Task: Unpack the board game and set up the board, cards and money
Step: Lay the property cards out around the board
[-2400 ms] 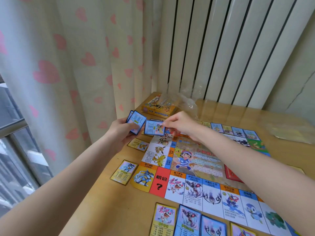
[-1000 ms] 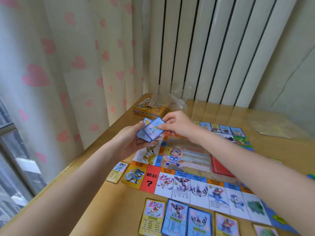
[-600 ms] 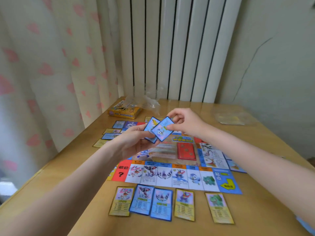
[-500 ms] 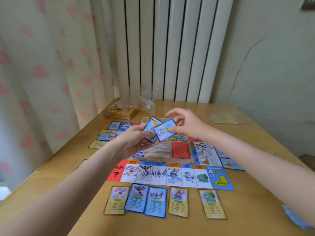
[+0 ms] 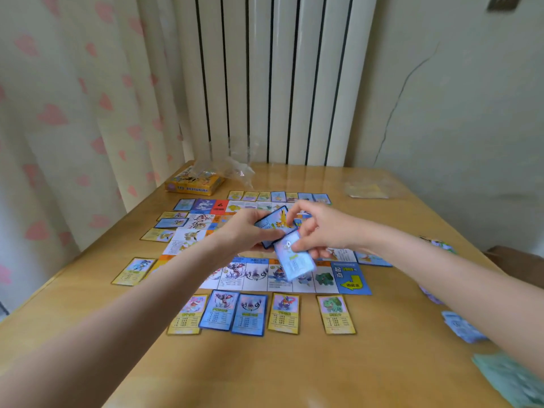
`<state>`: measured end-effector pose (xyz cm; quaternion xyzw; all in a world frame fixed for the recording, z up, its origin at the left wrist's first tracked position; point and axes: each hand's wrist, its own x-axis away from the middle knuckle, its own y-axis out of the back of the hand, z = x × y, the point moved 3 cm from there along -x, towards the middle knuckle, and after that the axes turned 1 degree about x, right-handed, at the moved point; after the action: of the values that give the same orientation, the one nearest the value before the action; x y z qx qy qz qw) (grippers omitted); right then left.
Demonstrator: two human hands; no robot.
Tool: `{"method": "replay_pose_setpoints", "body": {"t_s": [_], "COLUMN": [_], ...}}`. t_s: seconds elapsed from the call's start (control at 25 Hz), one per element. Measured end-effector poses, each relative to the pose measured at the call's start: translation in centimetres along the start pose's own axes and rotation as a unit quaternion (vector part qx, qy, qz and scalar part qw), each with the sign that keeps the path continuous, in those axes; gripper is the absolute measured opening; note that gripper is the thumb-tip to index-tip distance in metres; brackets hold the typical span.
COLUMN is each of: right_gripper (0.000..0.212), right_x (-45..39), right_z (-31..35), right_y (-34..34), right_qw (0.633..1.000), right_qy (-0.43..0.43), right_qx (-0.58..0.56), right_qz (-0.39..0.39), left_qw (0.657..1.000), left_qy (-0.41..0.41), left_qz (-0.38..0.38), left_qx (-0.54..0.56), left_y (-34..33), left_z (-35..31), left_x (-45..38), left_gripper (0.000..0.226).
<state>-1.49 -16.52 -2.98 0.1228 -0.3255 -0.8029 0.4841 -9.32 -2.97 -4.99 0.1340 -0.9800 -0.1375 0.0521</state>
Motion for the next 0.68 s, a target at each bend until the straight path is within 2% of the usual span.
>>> {"method": "replay_pose_setpoints", "body": {"t_s": [0.12,0.2,0.28,0.36,0.52,0.6,0.68], "right_gripper": [0.021,0.020,0.022,0.024,0.027,0.028,0.029], "right_x": [2.3,3.5,3.8,3.8,3.6,3.5,3.3], "right_z": [-1.7,-2.5,-2.9,-3.3,-3.5,-3.4,-3.3], "right_y": [-1.0,-1.7,-2.3,-3.0,-4.0,-4.1,-4.2], "right_qw": [0.997,0.996,0.996,0.994,0.976,0.974,0.971], "right_qy": [-0.044,-0.068,-0.075,-0.075,-0.067,-0.057,-0.046], "right_qx": [0.021,0.021,0.019,0.072,0.205,0.221,0.234], "right_qz": [0.052,0.048,0.039,0.037,0.005,-0.015,-0.017], "left_qw": [0.992,0.979,0.955,0.924,0.890,0.890,0.904], "left_qy": [0.023,0.060,0.036,-0.005,-0.037,-0.043,-0.043], "left_qz": [0.089,0.144,0.174,0.186,0.188,0.184,0.174], "left_qx": [-0.083,-0.134,-0.237,-0.333,-0.415,-0.416,-0.389], "left_y": [-1.2,-1.7,-1.8,-2.0,-2.0,-2.0,-1.9], "left_z": [1.2,1.7,1.6,1.3,1.2,1.3,1.6], "left_x": [0.9,2.2,3.3,3.8,3.9,3.8,3.7], "left_gripper": [0.012,0.007,0.003,0.004,0.022,0.021,0.014]}}
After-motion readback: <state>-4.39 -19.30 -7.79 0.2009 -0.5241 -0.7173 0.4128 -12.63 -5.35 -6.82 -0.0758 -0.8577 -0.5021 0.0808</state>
